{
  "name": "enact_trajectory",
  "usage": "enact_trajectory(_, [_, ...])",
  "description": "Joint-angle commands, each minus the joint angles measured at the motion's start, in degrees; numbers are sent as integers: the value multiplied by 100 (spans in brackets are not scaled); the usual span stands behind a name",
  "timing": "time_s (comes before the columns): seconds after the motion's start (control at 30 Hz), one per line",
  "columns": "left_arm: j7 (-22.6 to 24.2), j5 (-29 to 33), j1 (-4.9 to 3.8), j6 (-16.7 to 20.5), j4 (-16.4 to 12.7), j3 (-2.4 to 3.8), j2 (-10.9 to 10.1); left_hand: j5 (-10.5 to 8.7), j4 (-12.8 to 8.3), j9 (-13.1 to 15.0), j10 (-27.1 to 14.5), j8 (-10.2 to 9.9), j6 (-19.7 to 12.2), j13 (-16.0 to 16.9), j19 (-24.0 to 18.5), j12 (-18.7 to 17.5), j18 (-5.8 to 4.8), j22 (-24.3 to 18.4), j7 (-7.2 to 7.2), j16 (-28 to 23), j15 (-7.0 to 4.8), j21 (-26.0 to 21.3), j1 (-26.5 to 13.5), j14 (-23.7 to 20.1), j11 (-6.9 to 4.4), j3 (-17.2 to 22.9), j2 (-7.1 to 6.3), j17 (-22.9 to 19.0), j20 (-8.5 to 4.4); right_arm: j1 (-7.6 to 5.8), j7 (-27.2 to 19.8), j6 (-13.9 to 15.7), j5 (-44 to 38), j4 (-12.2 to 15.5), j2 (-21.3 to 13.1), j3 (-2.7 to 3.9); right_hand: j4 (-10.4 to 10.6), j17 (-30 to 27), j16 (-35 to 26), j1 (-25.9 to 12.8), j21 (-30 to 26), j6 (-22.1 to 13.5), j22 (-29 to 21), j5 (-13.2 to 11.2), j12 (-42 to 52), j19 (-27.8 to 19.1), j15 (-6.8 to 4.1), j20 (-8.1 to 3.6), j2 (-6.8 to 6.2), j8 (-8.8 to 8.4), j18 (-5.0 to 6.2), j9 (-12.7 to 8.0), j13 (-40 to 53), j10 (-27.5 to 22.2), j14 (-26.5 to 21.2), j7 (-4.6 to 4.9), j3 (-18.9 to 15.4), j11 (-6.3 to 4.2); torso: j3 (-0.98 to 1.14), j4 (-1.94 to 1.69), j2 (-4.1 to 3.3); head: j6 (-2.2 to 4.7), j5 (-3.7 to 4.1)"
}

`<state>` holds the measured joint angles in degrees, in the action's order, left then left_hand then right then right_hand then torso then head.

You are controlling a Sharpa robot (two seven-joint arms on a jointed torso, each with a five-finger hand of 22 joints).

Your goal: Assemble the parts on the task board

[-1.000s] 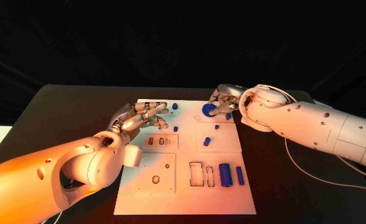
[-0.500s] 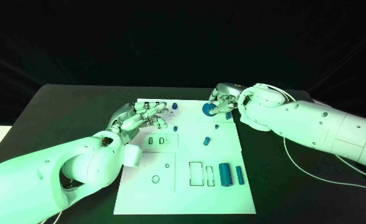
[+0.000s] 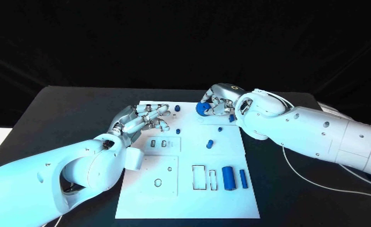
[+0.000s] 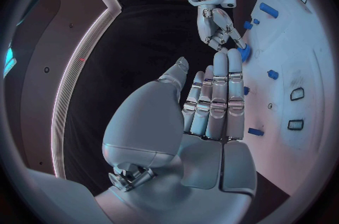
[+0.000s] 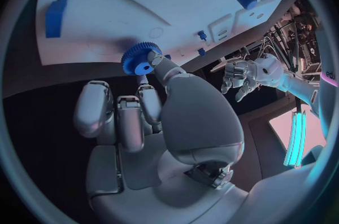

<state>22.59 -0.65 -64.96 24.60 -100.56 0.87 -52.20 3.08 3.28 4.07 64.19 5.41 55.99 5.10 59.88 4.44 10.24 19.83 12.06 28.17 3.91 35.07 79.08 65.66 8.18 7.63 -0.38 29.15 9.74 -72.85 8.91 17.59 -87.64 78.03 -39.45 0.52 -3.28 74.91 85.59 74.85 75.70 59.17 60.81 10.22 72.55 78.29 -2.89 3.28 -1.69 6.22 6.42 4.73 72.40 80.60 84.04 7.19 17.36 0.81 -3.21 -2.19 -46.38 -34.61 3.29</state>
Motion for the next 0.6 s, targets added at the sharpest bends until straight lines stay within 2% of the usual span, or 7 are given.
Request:
enact_trajectory(0.03, [59,-1,-5,-157,-1,3,-4,38,-24,-1,-46,-32,-22,7,-43,-19,6,7,8,36,0,18,11,-49,-6,24,42,9,-6,3,-101,252,-253,97,68,1,91,675,12,-153,22,489,-2,-8,-49,-2,-47,-55,-1,233,-87,230,-12,-5,440,-174,26,-17,-4,-1,-2,13,-18])
enact_trajectory(0.27, [49,-1,-5,-154,19,3,-24,38,-24,-1,-46,-32,-22,7,-43,-19,6,7,8,36,0,18,11,-49,-6,24,42,9,-6,2,-70,319,-406,85,386,-7,111,671,10,-203,28,473,10,6,-54,0,-45,-55,-35,212,-89,228,-5,-4,439,-169,20,-13,-10,-2,-2,23,-34])
enact_trajectory(0.47, [43,-1,-6,-147,51,3,-24,38,-24,-1,-46,-32,-22,7,-43,-19,6,7,8,36,0,18,11,-49,-6,24,42,9,-6,8,-17,189,-508,-125,746,-58,124,665,6,-236,30,463,12,10,-62,-1,-43,-55,-56,198,-90,226,-4,-5,438,-164,14,-10,-8,-16,-6,30,-40])
enact_trajectory(0.6, [46,-1,-6,-145,59,4,-18,38,-24,-1,-46,-32,-22,7,-43,-19,6,7,8,36,0,18,11,-49,-6,24,42,9,-6,52,28,87,-546,-284,938,-93,132,655,0,-251,26,448,5,2,-77,-5,-42,-54,-62,183,-89,222,-14,-12,435,-159,15,-6,-2,-8,-9,21,-68])
